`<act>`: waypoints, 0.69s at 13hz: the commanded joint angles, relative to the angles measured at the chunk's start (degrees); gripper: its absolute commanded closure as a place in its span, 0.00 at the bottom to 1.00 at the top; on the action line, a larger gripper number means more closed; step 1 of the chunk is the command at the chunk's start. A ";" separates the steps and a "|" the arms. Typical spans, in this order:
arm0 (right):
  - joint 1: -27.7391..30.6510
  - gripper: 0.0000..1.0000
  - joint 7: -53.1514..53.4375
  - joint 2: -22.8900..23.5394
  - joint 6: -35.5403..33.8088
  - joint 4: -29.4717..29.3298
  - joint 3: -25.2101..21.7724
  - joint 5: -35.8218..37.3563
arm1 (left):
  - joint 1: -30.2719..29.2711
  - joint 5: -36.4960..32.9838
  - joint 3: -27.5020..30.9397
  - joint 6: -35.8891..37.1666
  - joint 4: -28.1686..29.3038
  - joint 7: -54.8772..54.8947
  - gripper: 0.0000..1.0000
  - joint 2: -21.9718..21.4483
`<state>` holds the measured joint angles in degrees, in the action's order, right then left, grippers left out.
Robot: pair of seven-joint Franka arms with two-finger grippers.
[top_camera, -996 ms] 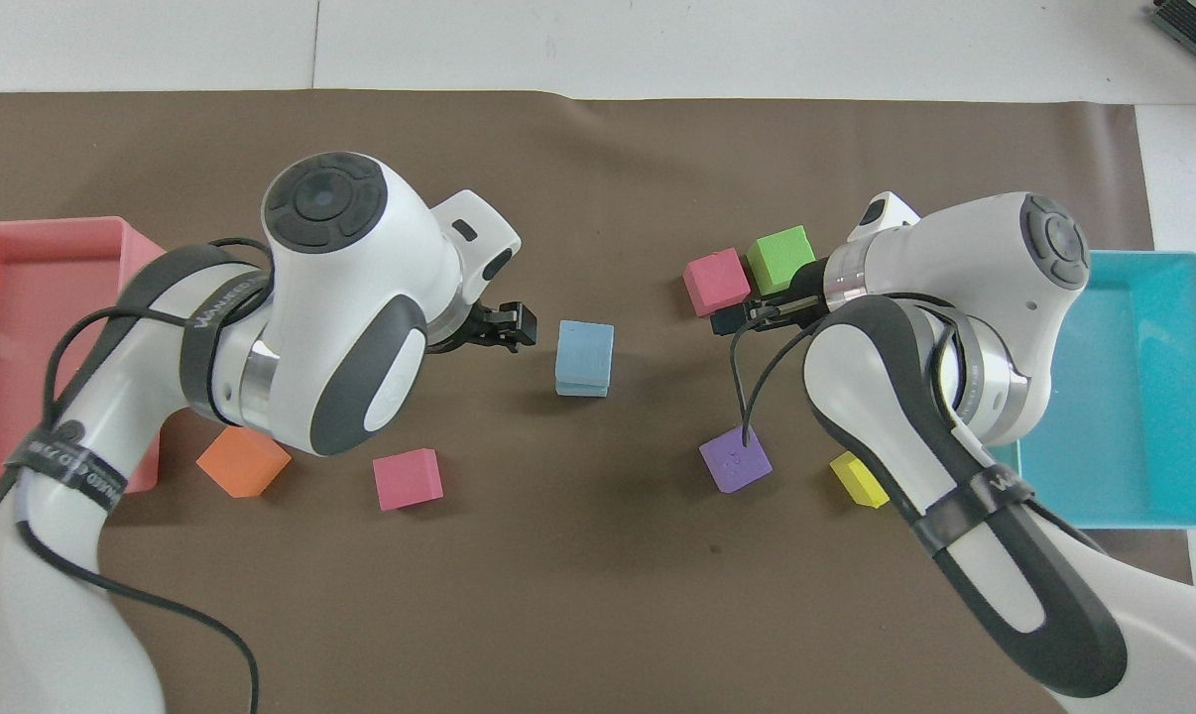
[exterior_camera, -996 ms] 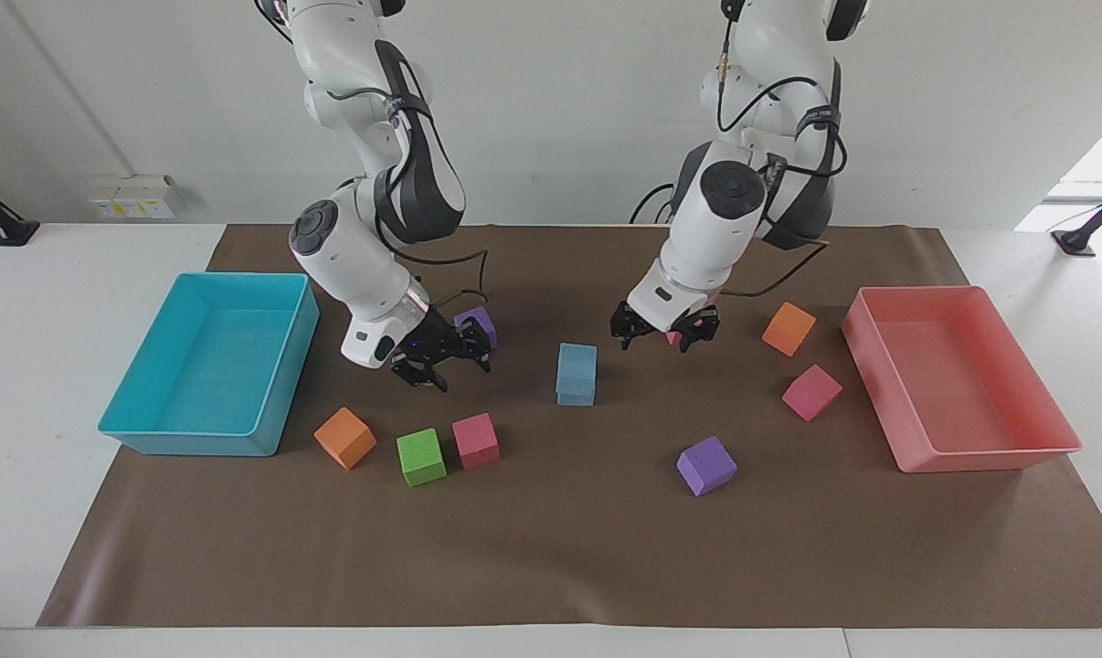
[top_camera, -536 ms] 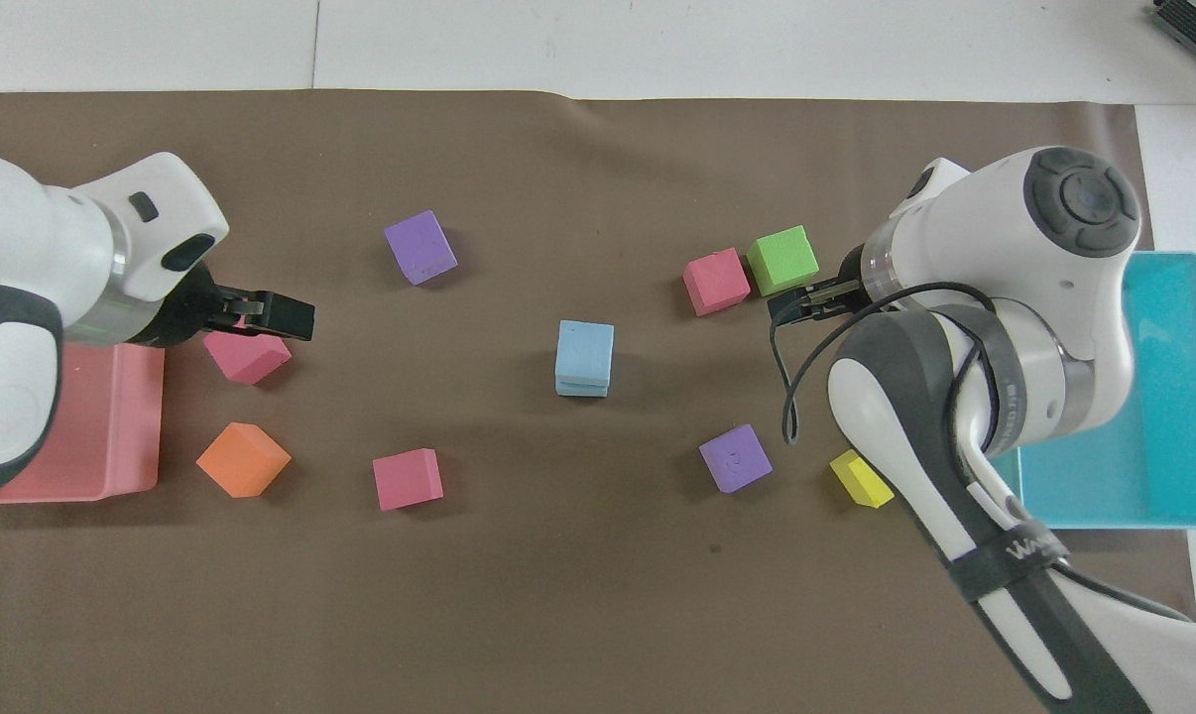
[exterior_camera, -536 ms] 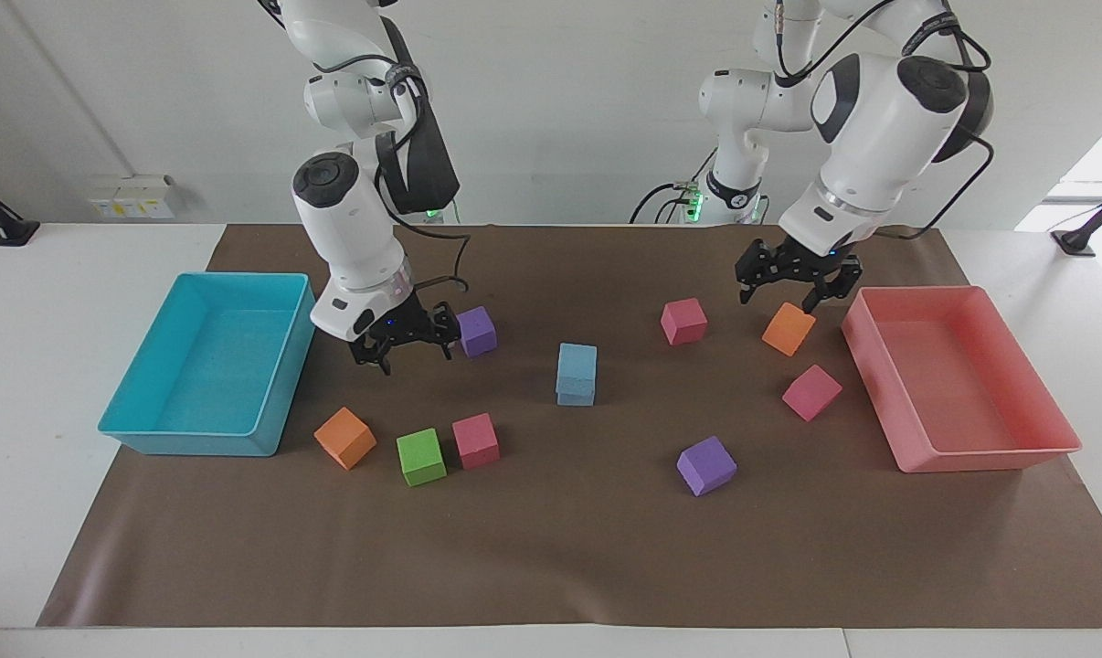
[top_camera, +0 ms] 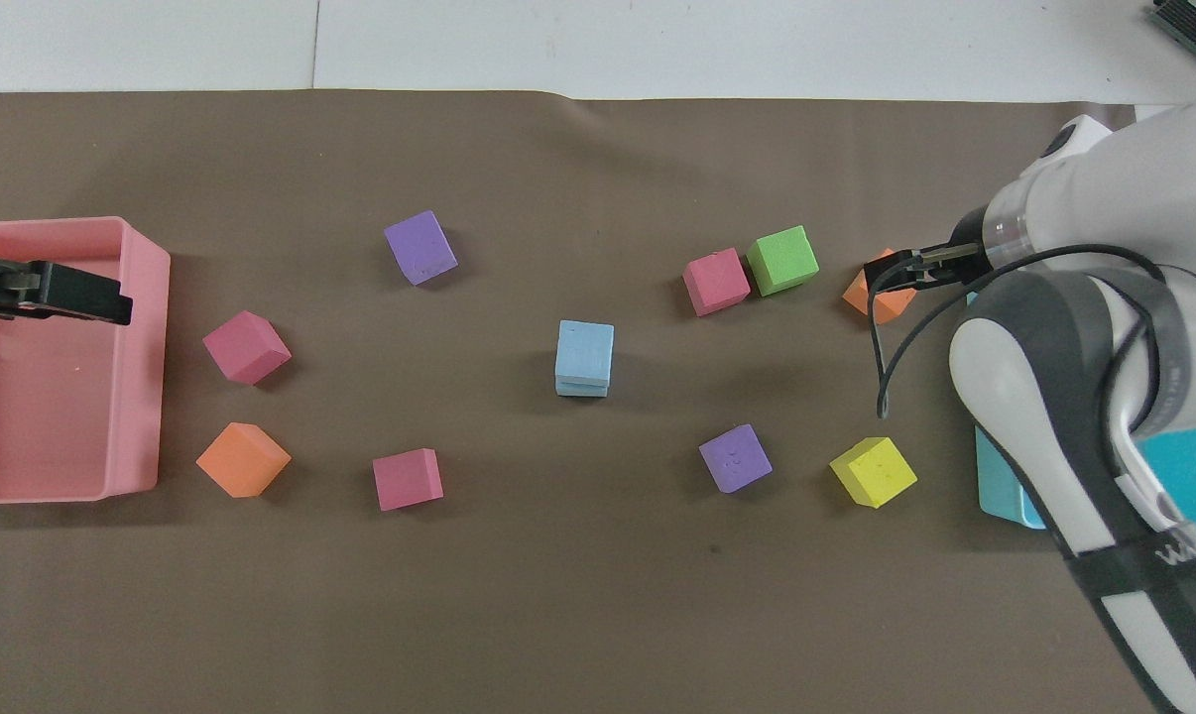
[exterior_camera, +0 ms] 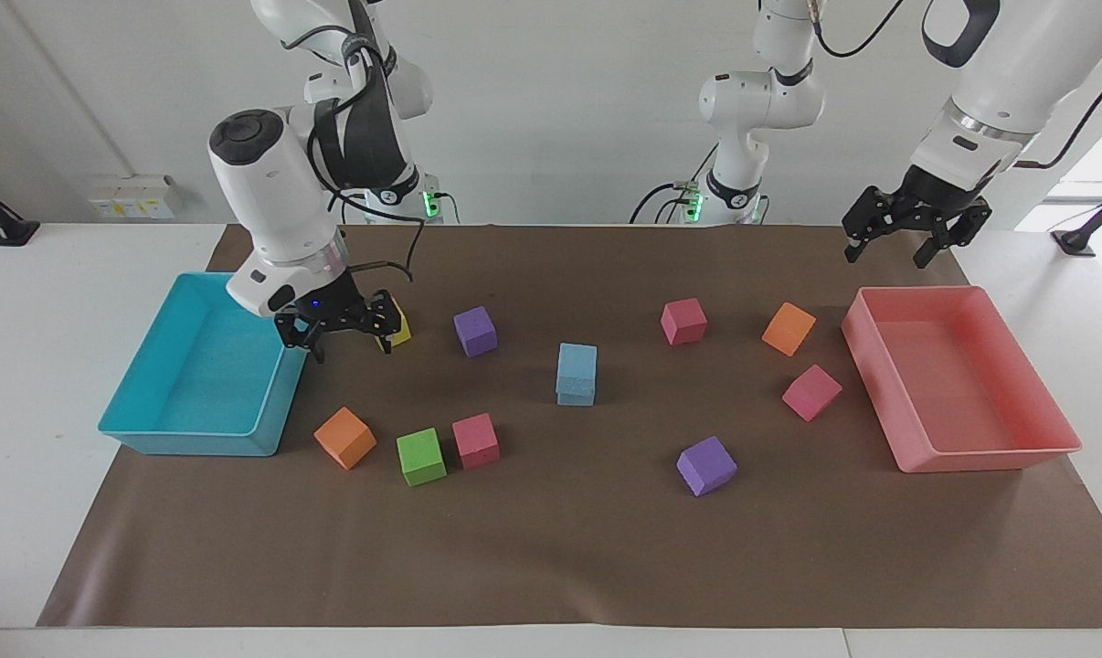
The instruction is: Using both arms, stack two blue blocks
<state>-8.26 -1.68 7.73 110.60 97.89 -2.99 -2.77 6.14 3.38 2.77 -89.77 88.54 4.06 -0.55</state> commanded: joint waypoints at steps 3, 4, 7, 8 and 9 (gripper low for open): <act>2.98 0.00 1.15 -6.84 -7.66 0.37 0.52 2.16 | -0.34 -1.00 -1.01 3.28 0.67 0.69 0.00 -2.35; 3.33 0.00 1.15 -7.89 -9.68 0.37 0.44 2.07 | -0.86 -0.92 -0.75 4.06 0.67 0.68 0.00 -2.44; 4.83 0.00 1.15 -8.87 -18.45 -4.18 -0.53 2.16 | -1.31 -1.27 -1.01 3.73 -0.04 0.86 0.00 -1.92; 4.92 0.00 1.15 -8.87 -21.36 -6.11 -0.62 2.68 | -1.30 -1.18 -1.01 3.37 0.05 0.86 0.00 -1.91; 4.92 0.00 1.15 -9.30 -22.95 -7.18 -0.62 3.47 | -1.74 -1.27 -1.01 3.72 0.05 0.86 0.00 -2.09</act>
<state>-3.85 -1.67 -1.54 91.33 93.85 -4.09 -1.80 5.40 3.30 2.44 -86.46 88.53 4.41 -2.07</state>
